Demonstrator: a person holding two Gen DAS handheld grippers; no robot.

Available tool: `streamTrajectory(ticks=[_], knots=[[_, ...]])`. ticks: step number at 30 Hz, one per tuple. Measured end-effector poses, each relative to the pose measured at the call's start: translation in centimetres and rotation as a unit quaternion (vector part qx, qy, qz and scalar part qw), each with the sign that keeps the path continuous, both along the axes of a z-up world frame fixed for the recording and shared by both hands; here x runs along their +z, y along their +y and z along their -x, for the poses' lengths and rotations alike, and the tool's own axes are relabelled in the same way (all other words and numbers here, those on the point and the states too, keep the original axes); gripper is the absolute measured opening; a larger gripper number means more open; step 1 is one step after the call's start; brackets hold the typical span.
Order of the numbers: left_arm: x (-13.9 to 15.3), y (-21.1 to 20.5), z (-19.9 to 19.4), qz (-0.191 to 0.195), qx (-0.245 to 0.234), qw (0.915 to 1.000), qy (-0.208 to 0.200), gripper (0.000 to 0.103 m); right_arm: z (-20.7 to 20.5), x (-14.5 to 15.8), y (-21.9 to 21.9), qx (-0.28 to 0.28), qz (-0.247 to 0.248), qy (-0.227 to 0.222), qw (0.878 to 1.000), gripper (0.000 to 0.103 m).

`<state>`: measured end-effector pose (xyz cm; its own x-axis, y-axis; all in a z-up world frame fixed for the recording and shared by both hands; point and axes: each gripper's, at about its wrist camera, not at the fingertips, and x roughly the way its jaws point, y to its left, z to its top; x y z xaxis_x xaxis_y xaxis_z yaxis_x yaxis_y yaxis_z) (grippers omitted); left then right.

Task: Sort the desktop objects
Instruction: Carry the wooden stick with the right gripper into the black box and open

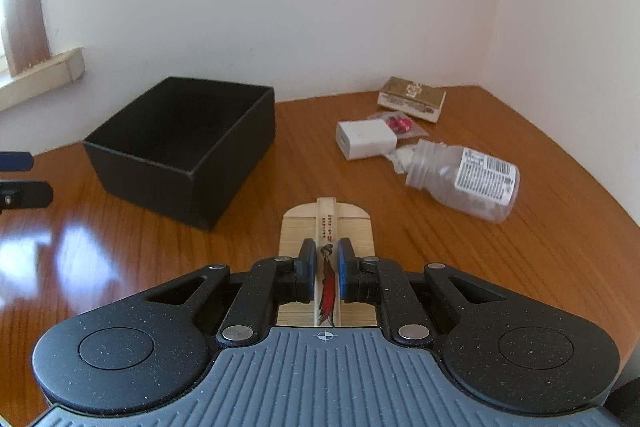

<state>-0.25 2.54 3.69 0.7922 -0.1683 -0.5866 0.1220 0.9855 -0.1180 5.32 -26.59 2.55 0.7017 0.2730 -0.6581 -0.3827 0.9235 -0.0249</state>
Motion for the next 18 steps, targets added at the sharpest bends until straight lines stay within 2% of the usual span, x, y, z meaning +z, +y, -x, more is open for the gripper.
streamTrajectory(ticks=[18], knots=[[0.18, 0.16, 0.11, 0.002, 0.000, 1.0000, -0.001, 0.103, 0.25, -0.14, 0.40, 0.002, -0.003, 0.000, 1.000, 0.012]])
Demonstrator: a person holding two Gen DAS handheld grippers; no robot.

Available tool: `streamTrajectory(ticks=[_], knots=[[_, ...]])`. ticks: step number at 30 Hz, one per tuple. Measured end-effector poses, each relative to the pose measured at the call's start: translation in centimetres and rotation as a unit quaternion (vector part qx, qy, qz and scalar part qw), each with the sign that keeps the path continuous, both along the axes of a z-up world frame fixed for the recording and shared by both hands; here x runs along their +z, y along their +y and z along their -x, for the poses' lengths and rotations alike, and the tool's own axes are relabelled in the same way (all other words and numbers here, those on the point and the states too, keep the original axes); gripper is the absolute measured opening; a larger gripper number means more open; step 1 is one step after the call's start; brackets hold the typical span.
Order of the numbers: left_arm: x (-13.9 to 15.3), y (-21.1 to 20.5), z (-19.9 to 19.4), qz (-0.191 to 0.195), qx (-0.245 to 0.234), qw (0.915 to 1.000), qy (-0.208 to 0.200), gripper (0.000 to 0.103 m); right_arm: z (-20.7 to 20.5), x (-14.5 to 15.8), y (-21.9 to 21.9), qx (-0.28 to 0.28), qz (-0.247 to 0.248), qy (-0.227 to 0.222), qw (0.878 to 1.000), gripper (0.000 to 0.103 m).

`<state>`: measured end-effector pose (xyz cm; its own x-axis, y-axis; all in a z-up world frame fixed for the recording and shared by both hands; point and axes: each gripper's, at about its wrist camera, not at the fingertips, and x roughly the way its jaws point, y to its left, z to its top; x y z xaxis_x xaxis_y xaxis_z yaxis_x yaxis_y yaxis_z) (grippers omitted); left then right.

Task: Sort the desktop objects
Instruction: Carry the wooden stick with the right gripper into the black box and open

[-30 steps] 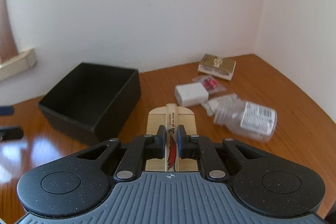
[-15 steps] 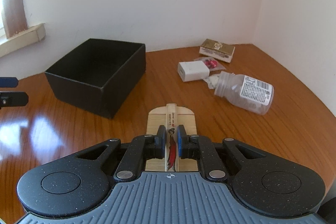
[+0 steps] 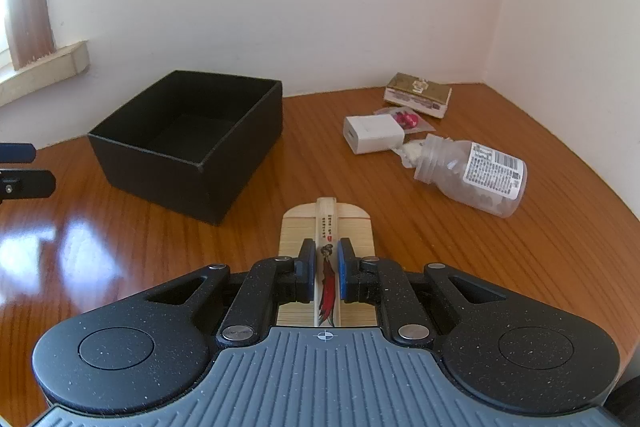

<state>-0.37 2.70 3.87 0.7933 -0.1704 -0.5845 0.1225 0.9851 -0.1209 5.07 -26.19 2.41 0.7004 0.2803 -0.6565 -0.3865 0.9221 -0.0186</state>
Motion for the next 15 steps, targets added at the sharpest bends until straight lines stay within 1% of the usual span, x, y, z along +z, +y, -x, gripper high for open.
streamTrajectory(ticks=[8, 15], knots=[[-0.1, -0.1, 0.0, -0.001, 0.002, 1.0000, 0.002, 0.103, -0.1, 0.4, 0.2, 0.002, -0.007, -0.003, 1.000, 0.012], [-0.1, -0.1, 0.1, -0.001, 0.002, 1.0000, 0.002, 0.103, 0.2, 2.9, 1.3, 0.013, -0.026, -0.030, 0.999, 0.012]])
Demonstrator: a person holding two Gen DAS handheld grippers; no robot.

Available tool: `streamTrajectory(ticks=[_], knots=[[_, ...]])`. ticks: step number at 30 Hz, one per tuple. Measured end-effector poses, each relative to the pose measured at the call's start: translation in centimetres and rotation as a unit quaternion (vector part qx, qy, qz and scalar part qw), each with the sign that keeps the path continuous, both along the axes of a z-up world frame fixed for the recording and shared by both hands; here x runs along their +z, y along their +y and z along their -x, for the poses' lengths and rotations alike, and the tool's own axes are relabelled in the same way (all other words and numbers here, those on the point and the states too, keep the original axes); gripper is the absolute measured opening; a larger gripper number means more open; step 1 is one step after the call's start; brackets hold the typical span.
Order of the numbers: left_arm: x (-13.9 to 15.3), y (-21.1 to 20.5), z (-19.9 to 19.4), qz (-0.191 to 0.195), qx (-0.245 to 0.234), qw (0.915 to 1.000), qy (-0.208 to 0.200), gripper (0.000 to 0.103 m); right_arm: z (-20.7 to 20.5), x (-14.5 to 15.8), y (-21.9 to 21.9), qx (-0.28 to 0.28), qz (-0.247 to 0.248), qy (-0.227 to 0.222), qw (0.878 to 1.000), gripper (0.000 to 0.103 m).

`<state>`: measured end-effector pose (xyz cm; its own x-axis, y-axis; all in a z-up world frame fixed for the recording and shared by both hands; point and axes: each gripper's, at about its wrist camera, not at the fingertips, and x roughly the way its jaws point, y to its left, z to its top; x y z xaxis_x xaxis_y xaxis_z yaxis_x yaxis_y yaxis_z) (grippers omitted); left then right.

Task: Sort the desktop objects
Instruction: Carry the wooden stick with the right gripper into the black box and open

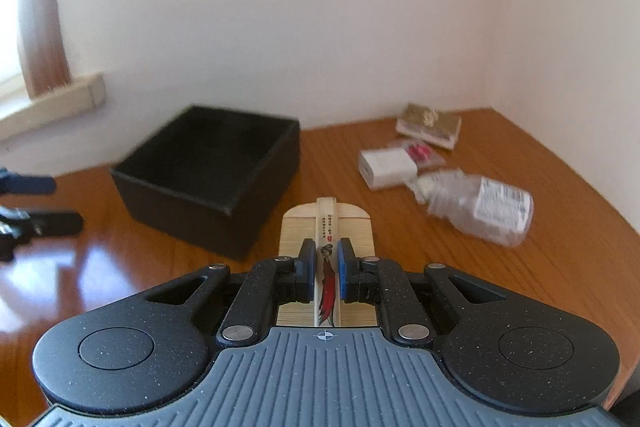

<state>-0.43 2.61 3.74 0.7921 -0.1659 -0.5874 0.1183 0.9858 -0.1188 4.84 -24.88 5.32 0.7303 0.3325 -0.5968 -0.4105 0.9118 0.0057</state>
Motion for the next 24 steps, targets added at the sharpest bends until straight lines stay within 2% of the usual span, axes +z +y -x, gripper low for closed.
streamTrajectory(ticks=[8, 16, 24], knots=[[0.1, 0.3, 0.1, 0.002, 0.004, 1.0000, -0.002, 0.103, -1.3, 2.5, 2.8, 0.002, -0.026, -0.036, 0.999, 0.012], [0.3, 0.7, -0.1, 0.004, 0.008, 1.0000, -0.003, 0.103, -4.5, 2.7, 5.2, -0.005, -0.094, -0.008, 0.996, 0.012], [0.3, 0.9, -0.2, 0.005, 0.010, 0.9999, -0.001, 0.103, -6.4, 1.8, 5.9, -0.034, -0.147, 0.021, 0.988, 0.012]])
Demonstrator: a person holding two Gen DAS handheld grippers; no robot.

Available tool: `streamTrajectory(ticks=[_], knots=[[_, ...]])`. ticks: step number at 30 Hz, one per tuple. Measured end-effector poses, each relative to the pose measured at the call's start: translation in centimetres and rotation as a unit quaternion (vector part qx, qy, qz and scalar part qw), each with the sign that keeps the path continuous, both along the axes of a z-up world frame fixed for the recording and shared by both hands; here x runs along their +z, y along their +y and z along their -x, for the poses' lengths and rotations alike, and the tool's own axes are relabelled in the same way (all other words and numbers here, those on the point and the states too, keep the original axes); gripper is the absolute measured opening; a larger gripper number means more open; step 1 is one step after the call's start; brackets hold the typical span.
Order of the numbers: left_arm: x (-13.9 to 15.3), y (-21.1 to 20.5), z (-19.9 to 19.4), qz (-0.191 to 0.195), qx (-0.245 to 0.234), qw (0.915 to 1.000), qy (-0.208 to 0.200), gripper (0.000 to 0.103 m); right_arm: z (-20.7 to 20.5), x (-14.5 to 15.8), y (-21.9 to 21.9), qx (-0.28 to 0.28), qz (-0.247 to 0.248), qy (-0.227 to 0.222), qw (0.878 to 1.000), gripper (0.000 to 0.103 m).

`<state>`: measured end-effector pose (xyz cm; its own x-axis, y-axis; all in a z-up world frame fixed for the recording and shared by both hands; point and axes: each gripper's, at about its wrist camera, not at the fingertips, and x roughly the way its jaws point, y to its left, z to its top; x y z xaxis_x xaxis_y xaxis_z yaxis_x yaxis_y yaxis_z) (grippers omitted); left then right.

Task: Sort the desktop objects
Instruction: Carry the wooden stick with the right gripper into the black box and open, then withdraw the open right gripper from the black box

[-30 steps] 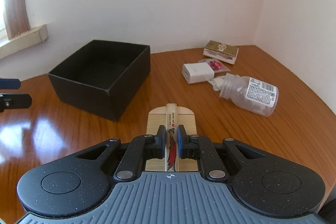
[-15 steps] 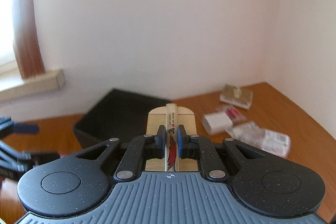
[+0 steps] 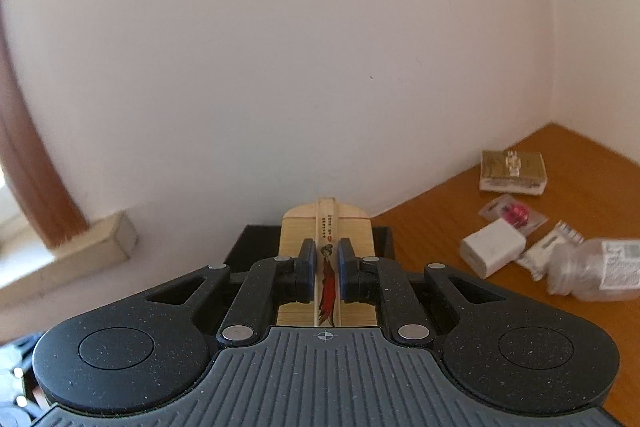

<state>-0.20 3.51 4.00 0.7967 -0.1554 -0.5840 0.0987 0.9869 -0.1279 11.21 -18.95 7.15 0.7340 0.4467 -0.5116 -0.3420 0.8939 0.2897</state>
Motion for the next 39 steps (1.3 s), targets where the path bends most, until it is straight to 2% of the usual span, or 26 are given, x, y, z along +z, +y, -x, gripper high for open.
streamTrajectory(ticks=[12, 23, 25, 27, 32, 34, 39], knots=[[-0.2, 0.1, -0.2, 0.000, 0.002, 1.0000, 0.002, 0.103, -0.7, -0.6, 0.0, -0.005, -0.019, 0.012, 1.000, 0.013], [-0.1, 0.0, -0.1, 0.001, -0.001, 1.0000, 0.000, 0.103, 1.5, 0.9, -2.1, 0.002, 0.026, -0.024, 0.999, 0.016], [-0.1, -0.1, 0.0, 0.000, -0.002, 1.0000, 0.000, 0.103, 2.1, 1.0, -3.1, 0.002, 0.029, -0.030, 0.999, 0.023], [-0.1, -0.2, 0.1, 0.000, -0.005, 1.0000, 0.000, 0.103, 3.0, 0.8, -4.2, -0.001, 0.038, -0.036, 0.999, 0.038], [0.0, -0.6, 0.5, -0.004, -0.009, 0.9999, -0.002, 0.103, 4.3, -0.2, -6.7, -0.009, 0.054, -0.039, 0.998, 0.060], [0.0, -0.8, 0.6, -0.006, -0.011, 0.9999, -0.002, 0.103, 4.7, -0.4, -7.6, -0.012, 0.059, -0.037, 0.997, 0.063], [0.1, -1.1, 0.8, -0.010, -0.014, 0.9998, -0.005, 0.103, 5.8, -0.8, -9.6, -0.011, 0.071, -0.043, 0.997, 0.080]])
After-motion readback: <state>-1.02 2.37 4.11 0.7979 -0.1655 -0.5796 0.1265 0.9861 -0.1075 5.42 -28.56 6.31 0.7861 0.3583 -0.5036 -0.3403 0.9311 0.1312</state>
